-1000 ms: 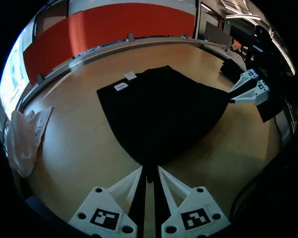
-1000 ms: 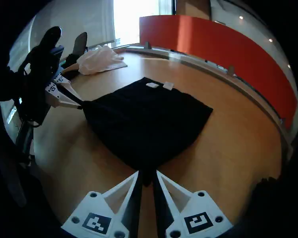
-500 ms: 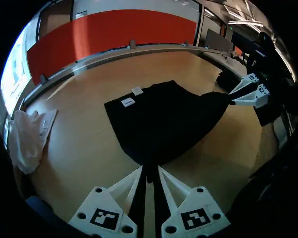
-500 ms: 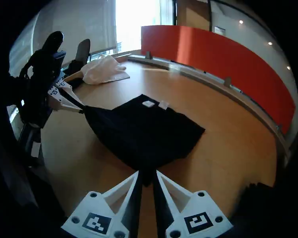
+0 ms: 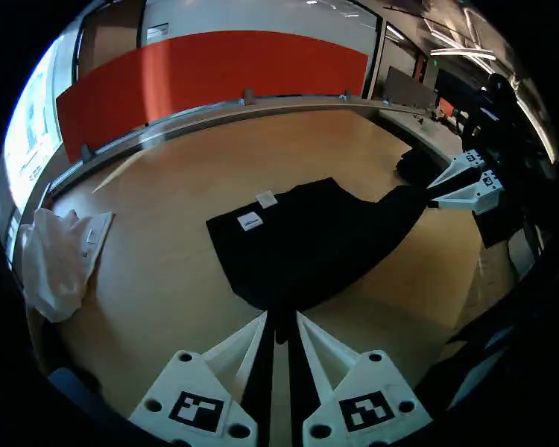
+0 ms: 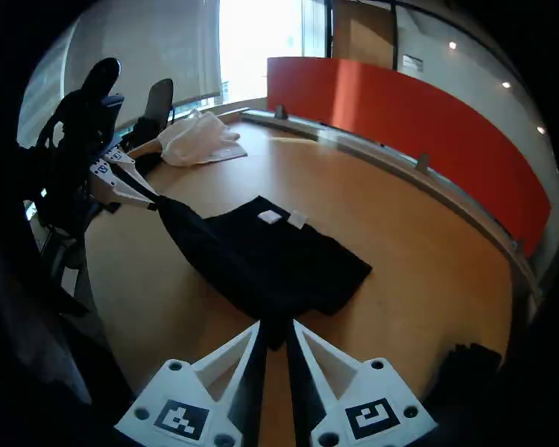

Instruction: Fold towel

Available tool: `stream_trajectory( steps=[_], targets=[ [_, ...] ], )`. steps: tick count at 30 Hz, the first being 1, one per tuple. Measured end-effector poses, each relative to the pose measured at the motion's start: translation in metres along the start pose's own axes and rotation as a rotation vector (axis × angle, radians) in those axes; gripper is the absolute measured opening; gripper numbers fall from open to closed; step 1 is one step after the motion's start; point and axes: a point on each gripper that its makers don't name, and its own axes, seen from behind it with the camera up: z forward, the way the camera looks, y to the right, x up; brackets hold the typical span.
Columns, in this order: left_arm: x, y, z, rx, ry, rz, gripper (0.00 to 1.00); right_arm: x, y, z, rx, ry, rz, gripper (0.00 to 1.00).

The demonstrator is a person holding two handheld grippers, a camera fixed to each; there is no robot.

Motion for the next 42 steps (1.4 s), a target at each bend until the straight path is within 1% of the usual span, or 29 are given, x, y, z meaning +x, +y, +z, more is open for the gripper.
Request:
stream_trajectory(
  steps=[6,12,17,20,29,32,37,42],
  targets=[
    [0.005,0.005,-0.011,-0.002,0.008,-0.012,0.11,0.006,-0.005,-0.012,0.003,0.007,0.007,0.17],
    [0.005,0.012,-0.022,-0.004,0.009,-0.018,0.11,0.006,-0.008,-0.019,0.008,0.005,0.008,0.17],
    [0.004,0.017,-0.027,-0.005,0.007,-0.01,0.11,0.007,-0.009,-0.024,0.011,0.003,0.003,0.17],
    [0.003,0.018,-0.027,-0.004,0.005,-0.012,0.11,0.007,-0.008,-0.023,0.013,0.003,0.002,0.17],
    [0.005,0.017,-0.021,-0.001,0.002,-0.02,0.11,0.007,-0.007,-0.022,0.019,-0.007,-0.011,0.17],
    [0.008,0.014,-0.018,-0.001,0.001,-0.019,0.11,0.007,-0.004,-0.02,0.017,-0.013,-0.015,0.17],
    [0.012,0.009,-0.008,-0.003,-0.005,-0.017,0.11,0.009,0.006,-0.012,0.011,-0.026,-0.024,0.17],
    [0.019,0.0,0.006,0.006,-0.013,0.0,0.11,0.013,0.019,-0.001,0.002,-0.037,-0.041,0.17]
  ],
)
